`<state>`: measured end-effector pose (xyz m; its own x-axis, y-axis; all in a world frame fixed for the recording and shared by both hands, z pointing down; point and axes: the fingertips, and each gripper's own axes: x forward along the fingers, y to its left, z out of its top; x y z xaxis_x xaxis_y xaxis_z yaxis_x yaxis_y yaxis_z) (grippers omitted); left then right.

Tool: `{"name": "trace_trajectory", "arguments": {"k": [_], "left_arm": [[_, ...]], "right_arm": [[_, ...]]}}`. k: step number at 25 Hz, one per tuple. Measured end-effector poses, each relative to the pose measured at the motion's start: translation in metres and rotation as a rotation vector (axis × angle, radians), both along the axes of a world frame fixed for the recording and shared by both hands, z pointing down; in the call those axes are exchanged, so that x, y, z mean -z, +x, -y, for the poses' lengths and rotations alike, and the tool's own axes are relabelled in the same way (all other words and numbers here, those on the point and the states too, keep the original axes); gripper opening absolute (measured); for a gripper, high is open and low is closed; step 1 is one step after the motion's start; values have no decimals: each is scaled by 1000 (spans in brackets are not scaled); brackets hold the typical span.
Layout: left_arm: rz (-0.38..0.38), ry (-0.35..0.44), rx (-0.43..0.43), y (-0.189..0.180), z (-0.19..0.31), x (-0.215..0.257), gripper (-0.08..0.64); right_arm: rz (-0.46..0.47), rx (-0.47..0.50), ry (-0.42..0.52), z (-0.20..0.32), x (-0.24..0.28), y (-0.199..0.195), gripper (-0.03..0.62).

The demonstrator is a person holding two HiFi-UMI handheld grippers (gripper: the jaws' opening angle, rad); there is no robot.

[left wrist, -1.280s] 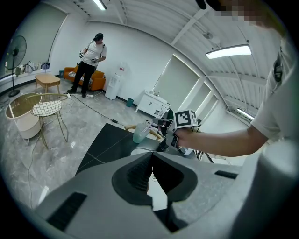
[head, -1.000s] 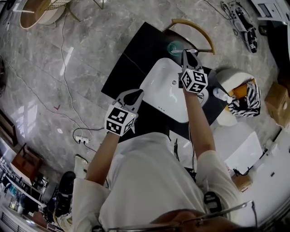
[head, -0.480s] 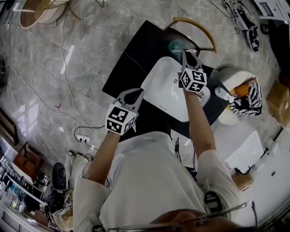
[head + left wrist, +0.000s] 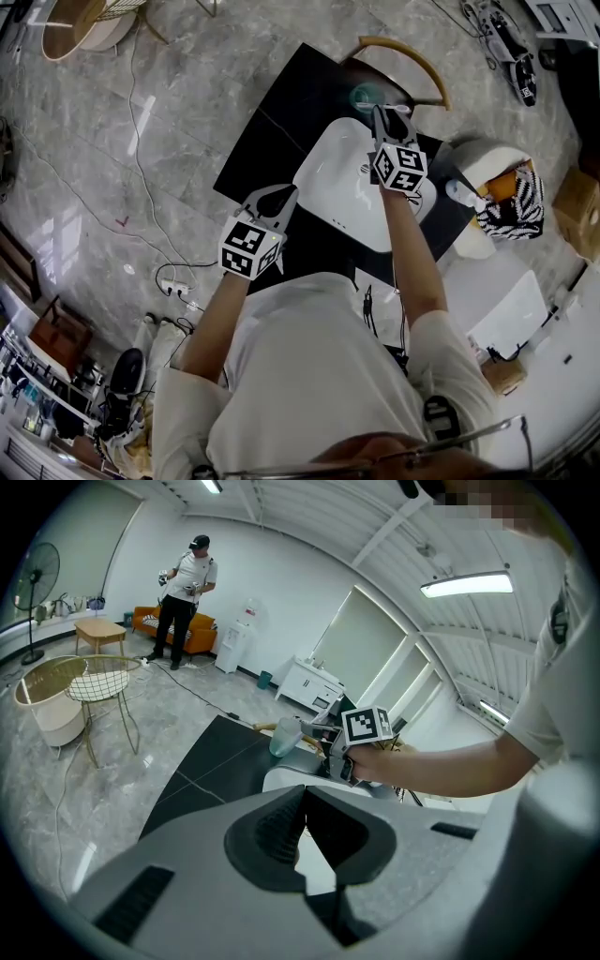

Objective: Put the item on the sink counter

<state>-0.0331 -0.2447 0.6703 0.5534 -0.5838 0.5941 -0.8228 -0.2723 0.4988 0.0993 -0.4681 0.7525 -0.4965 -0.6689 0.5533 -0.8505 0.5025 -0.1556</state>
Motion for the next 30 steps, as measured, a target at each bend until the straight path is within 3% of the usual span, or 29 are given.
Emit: {"name": "trace_trajectory", "arguments": {"k": [12, 30], "left_arm": [[0, 2, 3, -3, 0, 0, 5], [10, 46, -15, -14, -9, 15, 5]], "right_arm": [[-8, 6, -41, -7, -9, -2, 144], [-9, -16, -8, -25, 16, 3, 143]]}}
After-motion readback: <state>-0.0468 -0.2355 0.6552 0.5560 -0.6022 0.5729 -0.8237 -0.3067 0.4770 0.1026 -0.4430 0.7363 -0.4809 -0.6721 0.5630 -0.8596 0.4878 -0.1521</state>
